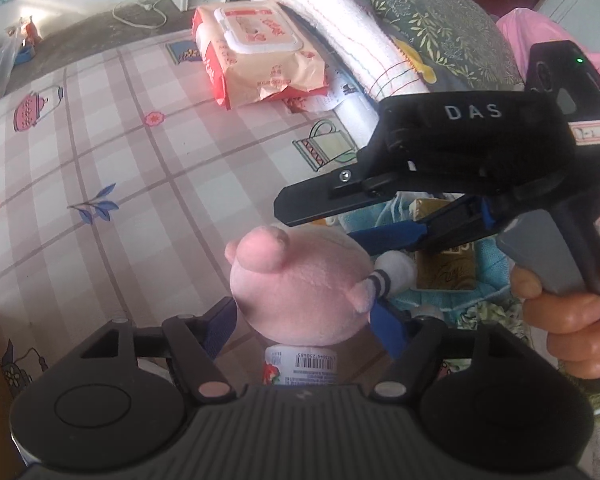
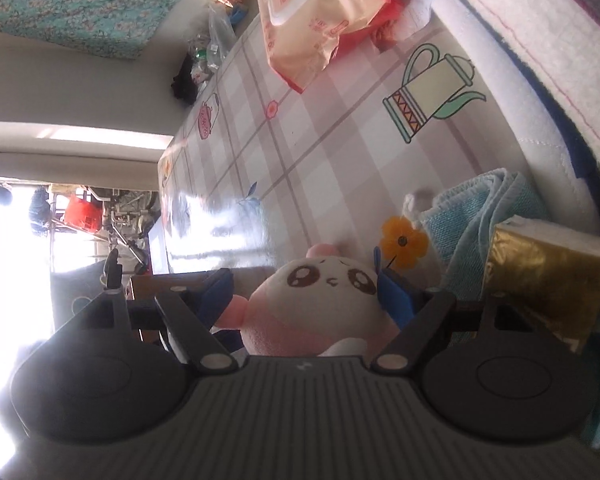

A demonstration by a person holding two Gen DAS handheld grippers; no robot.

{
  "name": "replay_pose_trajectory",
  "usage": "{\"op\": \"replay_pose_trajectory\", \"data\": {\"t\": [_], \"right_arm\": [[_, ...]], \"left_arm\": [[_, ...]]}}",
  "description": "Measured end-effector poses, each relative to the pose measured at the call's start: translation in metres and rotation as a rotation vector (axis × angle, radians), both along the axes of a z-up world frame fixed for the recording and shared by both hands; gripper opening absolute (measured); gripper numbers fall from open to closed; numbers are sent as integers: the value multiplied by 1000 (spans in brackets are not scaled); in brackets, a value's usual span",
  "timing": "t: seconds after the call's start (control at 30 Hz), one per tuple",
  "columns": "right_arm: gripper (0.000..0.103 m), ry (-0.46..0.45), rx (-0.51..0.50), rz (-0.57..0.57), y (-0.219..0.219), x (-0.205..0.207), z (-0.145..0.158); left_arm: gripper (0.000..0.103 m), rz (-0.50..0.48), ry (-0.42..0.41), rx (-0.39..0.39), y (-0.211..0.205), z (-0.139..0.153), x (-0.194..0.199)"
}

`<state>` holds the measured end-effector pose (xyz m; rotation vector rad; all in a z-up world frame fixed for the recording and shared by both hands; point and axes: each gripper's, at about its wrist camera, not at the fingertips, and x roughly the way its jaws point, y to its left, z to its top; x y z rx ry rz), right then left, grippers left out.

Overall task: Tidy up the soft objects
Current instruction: 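Close the right gripper on the pink plush pig and lift it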

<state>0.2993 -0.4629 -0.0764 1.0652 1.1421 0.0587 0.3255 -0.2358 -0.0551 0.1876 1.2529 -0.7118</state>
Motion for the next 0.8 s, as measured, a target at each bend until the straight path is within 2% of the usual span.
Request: {"op": "replay_pose_trajectory", "data": {"t": [0.1,0.23,0.43,0.67,0.8], "right_arm": [[83,5,0,12,2,4,-1],[83,-6,15,-9,-2,4,1],[83,-55,-9,-34,-4,-7,22],[83,-145,-69,-58,14,-32,67],[82,-194,-61,-52,32,-47,91]], "left_arm": [[71,22,28,-29,3,-6,5],[70,25,-8,-56,3,-1,5],[69,23,-56,-103,3,19,1],[69,21,-182,-166,12,62,-21],[68,38,-269,-183,23,95,-39]]}}
